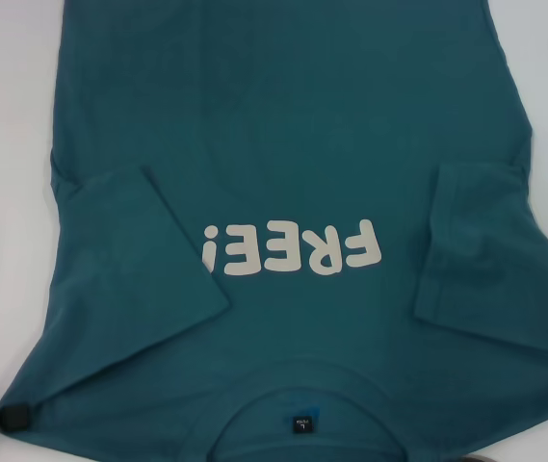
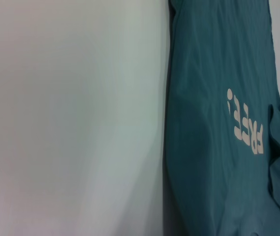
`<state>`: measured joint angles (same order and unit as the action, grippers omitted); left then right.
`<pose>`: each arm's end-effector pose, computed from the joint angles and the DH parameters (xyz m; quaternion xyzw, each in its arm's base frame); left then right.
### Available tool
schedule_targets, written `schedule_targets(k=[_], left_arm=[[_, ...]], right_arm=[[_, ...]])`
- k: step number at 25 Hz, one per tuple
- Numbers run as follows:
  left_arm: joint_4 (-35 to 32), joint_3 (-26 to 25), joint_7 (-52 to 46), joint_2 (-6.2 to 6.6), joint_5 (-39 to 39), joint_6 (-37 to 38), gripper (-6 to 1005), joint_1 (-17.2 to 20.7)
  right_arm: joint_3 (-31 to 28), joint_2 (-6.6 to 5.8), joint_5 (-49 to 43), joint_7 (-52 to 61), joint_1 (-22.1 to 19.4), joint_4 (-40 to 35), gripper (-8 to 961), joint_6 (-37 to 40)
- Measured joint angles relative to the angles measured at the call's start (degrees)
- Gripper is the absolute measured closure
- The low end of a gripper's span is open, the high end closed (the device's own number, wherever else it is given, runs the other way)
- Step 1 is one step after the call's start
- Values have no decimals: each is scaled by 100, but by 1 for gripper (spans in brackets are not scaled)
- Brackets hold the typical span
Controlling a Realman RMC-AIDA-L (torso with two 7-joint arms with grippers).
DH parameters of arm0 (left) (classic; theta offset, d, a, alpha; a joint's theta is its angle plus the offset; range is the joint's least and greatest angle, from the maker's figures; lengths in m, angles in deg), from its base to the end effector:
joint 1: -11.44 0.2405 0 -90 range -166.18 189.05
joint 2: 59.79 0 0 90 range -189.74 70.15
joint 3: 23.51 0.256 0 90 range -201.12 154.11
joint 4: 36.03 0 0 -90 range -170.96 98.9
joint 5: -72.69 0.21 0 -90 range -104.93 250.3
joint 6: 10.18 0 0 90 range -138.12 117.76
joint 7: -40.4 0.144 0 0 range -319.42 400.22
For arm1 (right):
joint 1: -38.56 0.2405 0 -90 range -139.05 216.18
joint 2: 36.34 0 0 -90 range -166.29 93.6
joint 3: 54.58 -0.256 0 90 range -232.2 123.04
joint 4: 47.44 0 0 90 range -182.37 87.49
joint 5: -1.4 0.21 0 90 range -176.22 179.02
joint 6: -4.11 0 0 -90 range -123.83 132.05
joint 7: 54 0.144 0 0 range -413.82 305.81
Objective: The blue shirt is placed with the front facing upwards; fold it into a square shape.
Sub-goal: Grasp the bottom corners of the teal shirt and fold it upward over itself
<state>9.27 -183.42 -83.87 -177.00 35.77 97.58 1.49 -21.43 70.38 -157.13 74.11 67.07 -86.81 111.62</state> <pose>-0.3836 0.1601 0.0434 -0.6722 -0.7242 -0.1521 0.0247 0.3647 0.2503 0.0857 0.7522 -0.6517 0.0970 0.0094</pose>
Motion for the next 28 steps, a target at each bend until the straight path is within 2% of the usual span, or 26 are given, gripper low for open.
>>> schedule_targets(k=[7, 12, 18, 25, 28], left_arm=[[357, -7, 1, -90, 11, 194, 962, 167], [357, 9, 78, -99, -20, 289, 962, 67], [313, -190, 125, -54, -168, 424, 962, -298], [215, -371, -107, -36, -402, 304, 962, -1016], [167, -440, -151, -55, -502, 158, 962, -1297]], right_arm=[[4, 21, -54, -7, -9, 0, 914, 2], [-90, 20, 148, -164, 30, 0, 912, 34], [-184, -6, 584, -296, 225, -5, 909, -19], [-517, -8, 954, -206, 535, -22, 905, -278], [-527, 35, 1181, -144, 656, -25, 903, -479]])
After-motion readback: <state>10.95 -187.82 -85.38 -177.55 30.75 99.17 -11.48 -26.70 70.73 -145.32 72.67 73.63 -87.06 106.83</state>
